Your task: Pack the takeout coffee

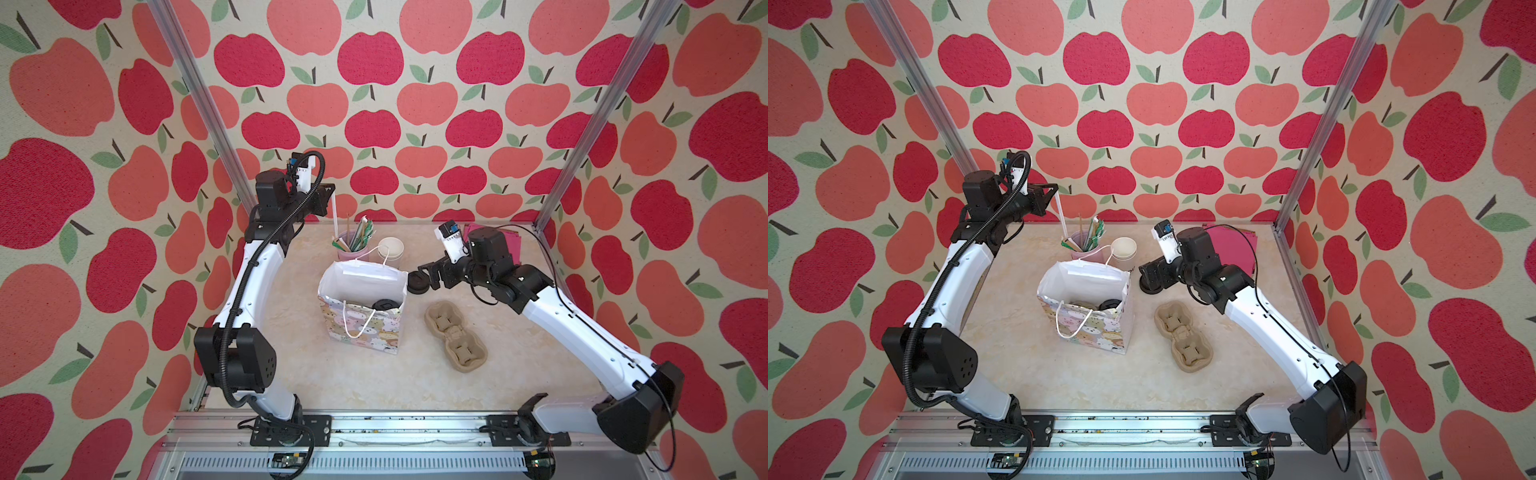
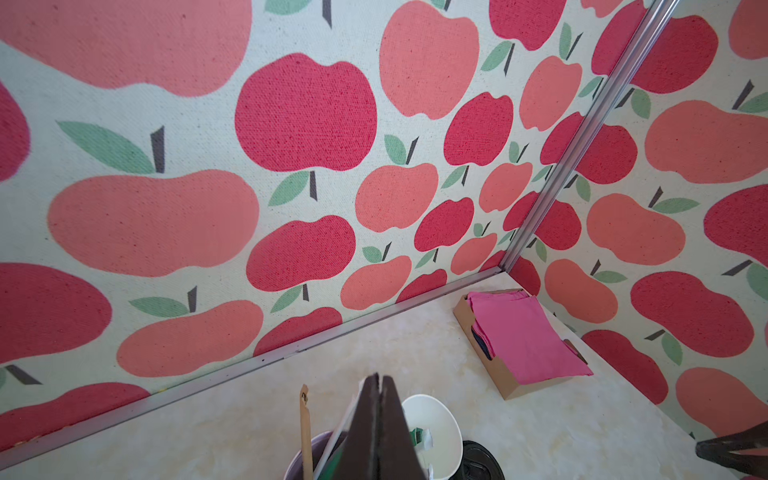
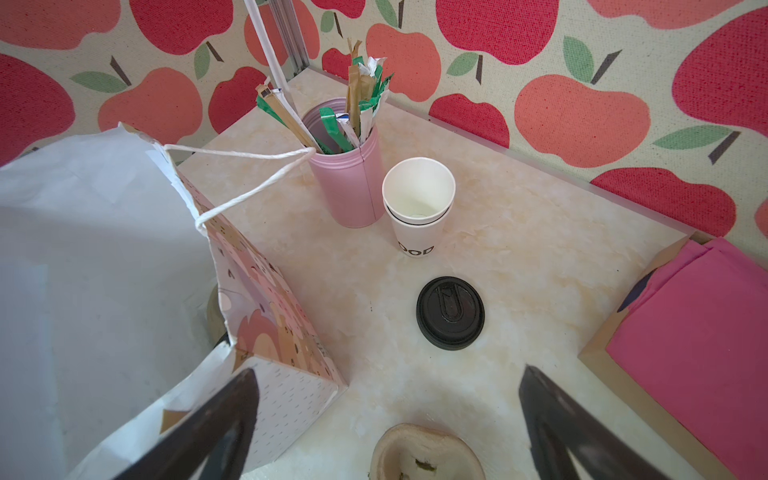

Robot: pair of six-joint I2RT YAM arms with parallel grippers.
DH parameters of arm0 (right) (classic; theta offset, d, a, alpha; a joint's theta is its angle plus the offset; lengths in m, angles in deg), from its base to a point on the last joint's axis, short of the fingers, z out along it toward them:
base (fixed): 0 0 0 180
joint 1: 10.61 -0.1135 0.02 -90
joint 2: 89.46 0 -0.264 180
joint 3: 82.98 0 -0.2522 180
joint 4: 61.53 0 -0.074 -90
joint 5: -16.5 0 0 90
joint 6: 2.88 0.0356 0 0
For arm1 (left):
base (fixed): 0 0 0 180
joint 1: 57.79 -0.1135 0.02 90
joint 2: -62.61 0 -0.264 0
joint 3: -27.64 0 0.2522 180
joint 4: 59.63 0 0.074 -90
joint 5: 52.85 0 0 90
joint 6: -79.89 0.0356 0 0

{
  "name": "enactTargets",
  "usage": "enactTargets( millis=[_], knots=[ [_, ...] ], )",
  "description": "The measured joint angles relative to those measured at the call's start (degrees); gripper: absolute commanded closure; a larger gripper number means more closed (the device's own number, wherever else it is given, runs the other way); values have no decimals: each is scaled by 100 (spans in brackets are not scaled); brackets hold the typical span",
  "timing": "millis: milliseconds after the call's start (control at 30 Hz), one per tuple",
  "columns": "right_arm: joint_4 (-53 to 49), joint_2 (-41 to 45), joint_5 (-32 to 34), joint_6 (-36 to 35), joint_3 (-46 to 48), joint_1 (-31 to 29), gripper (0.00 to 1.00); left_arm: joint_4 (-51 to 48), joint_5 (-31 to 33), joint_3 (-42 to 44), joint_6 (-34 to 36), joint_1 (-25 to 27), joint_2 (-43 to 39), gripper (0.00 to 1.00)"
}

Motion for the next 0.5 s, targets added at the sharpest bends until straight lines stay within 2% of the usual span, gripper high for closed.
enactTargets(
  millis=[267, 500],
  knots=[
    [2, 0, 0, -2, 0, 0, 1, -367, 330, -446, 109, 225, -966, 100],
    [31, 0, 2, 0, 2, 0, 1, -505, 354, -487, -409, 323, -1646, 100]
  ],
)
